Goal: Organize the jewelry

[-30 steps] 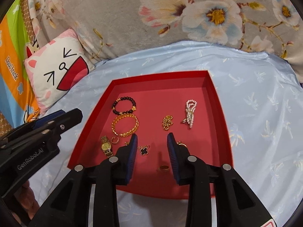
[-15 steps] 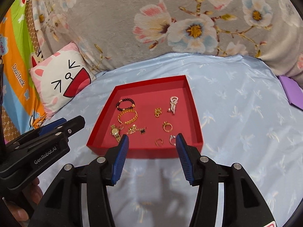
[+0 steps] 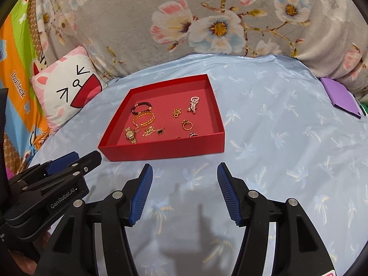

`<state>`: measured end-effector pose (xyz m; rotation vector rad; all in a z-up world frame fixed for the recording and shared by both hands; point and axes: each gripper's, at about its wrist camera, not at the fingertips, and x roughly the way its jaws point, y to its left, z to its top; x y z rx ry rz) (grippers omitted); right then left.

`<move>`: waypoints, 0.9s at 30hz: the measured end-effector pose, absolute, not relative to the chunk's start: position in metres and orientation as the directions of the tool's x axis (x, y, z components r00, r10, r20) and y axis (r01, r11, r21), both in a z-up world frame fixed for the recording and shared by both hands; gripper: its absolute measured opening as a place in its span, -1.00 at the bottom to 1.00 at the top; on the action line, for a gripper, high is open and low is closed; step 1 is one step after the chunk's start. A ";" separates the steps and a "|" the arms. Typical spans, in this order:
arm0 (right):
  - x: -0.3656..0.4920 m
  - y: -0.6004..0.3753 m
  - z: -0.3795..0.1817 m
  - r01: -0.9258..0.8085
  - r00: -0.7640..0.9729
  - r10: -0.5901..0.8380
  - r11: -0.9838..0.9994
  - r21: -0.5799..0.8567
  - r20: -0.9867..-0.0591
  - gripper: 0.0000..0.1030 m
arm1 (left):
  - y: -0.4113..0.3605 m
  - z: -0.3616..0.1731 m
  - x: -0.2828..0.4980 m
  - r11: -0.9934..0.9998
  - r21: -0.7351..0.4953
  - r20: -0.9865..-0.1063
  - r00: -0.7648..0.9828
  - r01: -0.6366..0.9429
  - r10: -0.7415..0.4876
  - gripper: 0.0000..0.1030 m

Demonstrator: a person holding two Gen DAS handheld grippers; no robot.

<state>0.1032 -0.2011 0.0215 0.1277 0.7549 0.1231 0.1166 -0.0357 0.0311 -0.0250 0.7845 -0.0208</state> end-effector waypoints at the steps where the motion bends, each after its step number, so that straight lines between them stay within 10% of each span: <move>1: 0.102 -0.201 0.021 -0.066 0.721 0.159 0.985 0.161 -0.675 0.13 | -0.036 0.031 0.115 1.000 -0.027 -0.706 0.708 0.011 -0.027 -0.12; 13: 0.096 -0.196 0.016 -0.071 0.713 0.161 0.985 0.159 -0.683 0.13 | -0.038 0.025 0.111 1.000 -0.013 -0.711 0.703 0.010 -0.016 -0.12; 27: 0.094 -0.187 0.012 -0.035 0.731 0.109 0.992 0.122 -0.674 0.37 | -0.031 0.021 0.108 0.998 0.028 -0.686 0.725 -0.050 0.055 0.36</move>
